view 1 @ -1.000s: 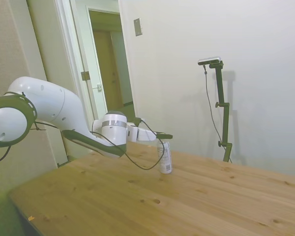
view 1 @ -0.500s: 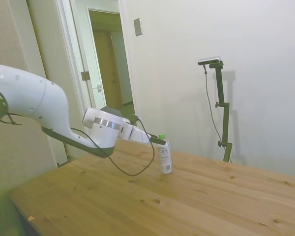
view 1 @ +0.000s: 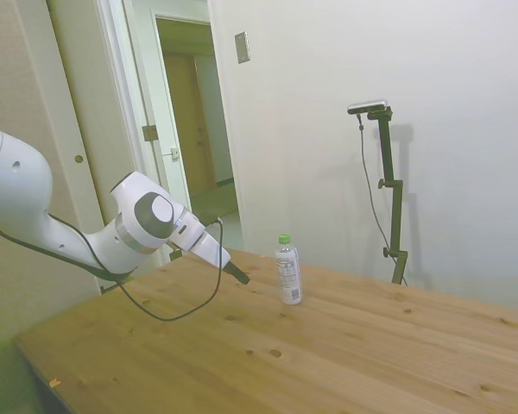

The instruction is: Stand the water bottle

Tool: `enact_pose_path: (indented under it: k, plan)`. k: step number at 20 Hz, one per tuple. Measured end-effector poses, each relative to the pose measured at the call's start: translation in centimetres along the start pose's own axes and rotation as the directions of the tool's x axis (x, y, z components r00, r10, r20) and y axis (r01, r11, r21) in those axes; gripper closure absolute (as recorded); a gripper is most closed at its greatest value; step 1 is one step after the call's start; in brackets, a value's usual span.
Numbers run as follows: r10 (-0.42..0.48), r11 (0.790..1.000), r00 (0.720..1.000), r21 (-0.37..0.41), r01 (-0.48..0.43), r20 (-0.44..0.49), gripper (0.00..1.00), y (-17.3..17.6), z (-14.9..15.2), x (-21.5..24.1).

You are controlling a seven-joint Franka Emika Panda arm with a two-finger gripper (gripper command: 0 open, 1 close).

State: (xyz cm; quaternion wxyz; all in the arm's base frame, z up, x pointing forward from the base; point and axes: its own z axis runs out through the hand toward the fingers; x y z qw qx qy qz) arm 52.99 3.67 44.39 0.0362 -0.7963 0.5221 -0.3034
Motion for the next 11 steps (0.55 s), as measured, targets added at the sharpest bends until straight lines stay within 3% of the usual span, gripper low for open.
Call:
enact_pose_path:
  k: [5,9,11]
  plan:
    - [-0.094,0.987,0.974,-0.109,0.118,0.205,0.0,1.4,-3.6,-0.8]
    - [-0.172,0.961,0.909,-0.139,0.24,0.379,0.0,3.3,-5.7,-0.6]
    - [-0.196,0.95,0.886,-0.144,0.278,0.42,0.0,4.0,-5.7,-1.4]
